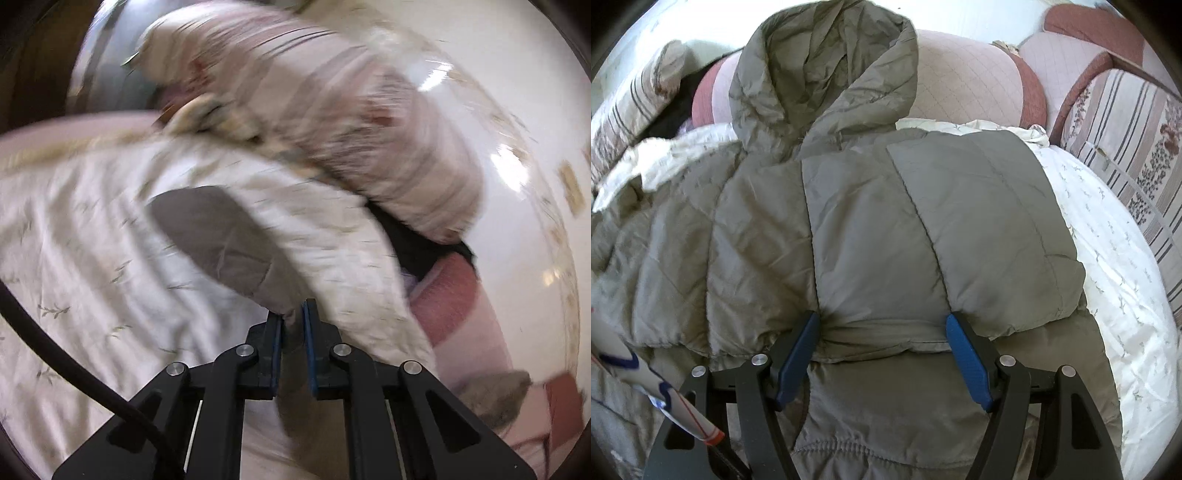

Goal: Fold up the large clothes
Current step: 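Fold the held sleeve across the jacket body with the left tool, release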

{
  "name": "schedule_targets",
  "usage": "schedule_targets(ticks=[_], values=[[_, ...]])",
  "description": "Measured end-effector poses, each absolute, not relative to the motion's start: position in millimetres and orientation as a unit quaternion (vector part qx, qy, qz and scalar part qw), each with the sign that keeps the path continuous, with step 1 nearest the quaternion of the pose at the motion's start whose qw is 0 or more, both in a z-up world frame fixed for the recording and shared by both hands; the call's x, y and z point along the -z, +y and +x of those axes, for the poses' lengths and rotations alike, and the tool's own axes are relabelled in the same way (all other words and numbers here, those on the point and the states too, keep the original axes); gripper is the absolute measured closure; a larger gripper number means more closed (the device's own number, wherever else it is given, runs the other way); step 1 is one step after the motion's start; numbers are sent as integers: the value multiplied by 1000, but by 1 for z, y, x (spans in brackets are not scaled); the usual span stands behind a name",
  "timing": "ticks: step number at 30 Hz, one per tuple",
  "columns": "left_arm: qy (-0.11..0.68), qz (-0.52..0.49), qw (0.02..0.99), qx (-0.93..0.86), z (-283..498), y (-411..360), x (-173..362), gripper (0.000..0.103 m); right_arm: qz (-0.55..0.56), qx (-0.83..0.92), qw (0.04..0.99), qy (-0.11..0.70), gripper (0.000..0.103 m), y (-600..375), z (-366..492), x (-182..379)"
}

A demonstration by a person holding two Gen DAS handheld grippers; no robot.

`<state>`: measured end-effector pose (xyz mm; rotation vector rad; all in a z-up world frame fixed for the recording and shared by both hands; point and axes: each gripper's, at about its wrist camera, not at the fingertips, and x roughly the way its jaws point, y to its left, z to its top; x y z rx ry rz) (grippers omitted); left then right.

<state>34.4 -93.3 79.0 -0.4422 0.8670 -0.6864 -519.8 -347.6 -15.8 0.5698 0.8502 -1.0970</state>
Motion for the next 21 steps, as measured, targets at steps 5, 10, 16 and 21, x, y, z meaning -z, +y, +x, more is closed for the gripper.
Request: schedule_targets(ticks=[5,10,16,21], values=[[344,-151,838,394,-39,-125,-143,93,276,509,755,310,27,-345,-544,-21],[307,-35,817,487,-150,-182,-168,93,312,532,749,241,24,-352,-583,-51],[342,179,736,556,-295,-254,-77,90,359,548,730,194,24,-359,-620,-58],[257,366,738,505,-369,-276,-20,78,367,536,738,183,24,-355,-632,-64]])
